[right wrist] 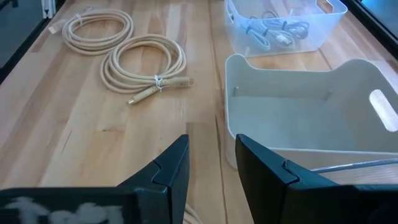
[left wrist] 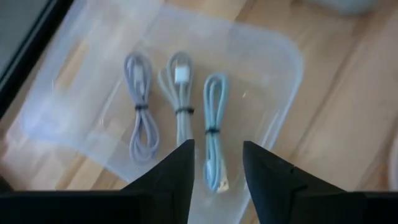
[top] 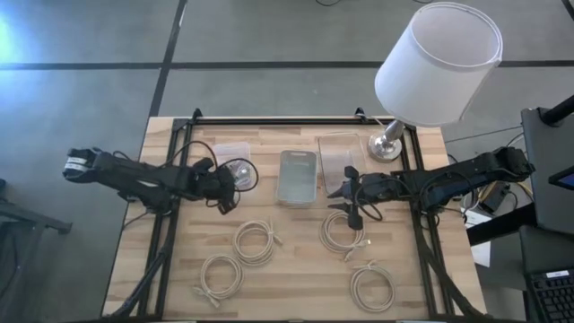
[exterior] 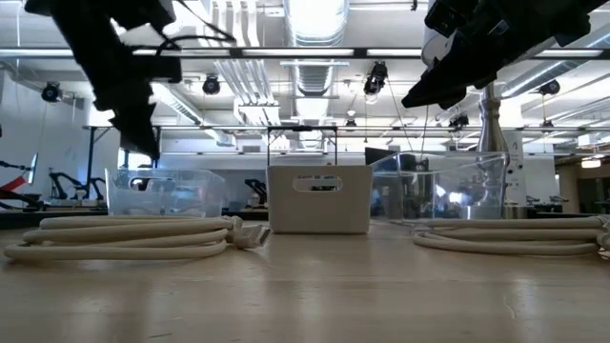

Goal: Pick & Place USB Port
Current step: Put the brown hdmi cable into the white bin

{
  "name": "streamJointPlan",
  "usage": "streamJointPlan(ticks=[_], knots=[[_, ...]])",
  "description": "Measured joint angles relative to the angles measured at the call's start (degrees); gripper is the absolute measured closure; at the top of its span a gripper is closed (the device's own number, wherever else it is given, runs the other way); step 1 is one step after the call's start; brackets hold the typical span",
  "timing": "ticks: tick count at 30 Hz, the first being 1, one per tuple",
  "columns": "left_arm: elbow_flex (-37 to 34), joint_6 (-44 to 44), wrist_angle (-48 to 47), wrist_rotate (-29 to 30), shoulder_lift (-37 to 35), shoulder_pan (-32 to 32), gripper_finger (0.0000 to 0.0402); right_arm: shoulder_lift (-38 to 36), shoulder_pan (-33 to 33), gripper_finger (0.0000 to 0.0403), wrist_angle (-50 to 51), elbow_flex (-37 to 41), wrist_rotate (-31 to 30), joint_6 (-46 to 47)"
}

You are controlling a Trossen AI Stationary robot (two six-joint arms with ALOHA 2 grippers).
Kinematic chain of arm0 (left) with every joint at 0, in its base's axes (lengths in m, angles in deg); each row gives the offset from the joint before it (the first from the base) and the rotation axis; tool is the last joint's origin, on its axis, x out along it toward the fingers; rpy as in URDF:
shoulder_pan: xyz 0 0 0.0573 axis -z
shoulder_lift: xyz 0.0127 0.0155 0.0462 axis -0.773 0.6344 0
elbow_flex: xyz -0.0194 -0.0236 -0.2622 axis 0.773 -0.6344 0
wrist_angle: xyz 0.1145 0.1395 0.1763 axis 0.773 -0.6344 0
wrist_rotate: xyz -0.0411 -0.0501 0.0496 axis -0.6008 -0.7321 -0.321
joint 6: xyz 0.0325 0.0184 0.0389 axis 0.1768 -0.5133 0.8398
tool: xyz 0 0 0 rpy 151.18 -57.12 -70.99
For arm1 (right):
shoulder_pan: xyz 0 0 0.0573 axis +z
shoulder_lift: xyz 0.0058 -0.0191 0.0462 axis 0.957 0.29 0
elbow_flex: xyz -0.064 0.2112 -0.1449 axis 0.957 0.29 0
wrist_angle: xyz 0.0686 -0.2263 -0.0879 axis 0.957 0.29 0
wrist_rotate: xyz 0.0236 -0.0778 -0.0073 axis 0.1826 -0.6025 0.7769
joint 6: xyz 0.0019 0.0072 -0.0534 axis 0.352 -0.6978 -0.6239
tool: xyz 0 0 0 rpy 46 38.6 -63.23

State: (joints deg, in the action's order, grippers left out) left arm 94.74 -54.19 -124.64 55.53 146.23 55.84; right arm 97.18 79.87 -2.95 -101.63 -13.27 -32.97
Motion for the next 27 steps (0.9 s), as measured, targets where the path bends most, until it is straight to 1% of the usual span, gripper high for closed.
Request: streamJointPlan(ticks=[3,7,12,16,20,27], knots=[[2.6,2.2,1.5,0.0,0.0,0.0,0.0262,0.0,0.1,0.028,-0.6,0.0,0.0,1.0],[5.7,5.8,7.5,-0.4,0.0,0.5,0.0262,0.0,1.0,0.028,-2.9,0.2,0.0,0.8],[6.4,13.0,19.8,-6.8,0.1,1.6,0.0265,0.0,3.4,0.028,-3.1,0.8,0.0,1.6],[5.7,14.5,25.8,-11.4,1.3,3.1,0.0269,0.0,5.6,0.028,-3.5,1.2,0.0,2.6],[5.6,14.6,26.4,-13.6,4.5,5.3,0.027,0.0,7.5,0.028,-4.2,1.3,0.0,2.7],[5.6,14.6,26.5,-15.8,13.5,9.5,0.0257,0.0,8.9,0.028,-5.5,1.4,0.0,5.4]])
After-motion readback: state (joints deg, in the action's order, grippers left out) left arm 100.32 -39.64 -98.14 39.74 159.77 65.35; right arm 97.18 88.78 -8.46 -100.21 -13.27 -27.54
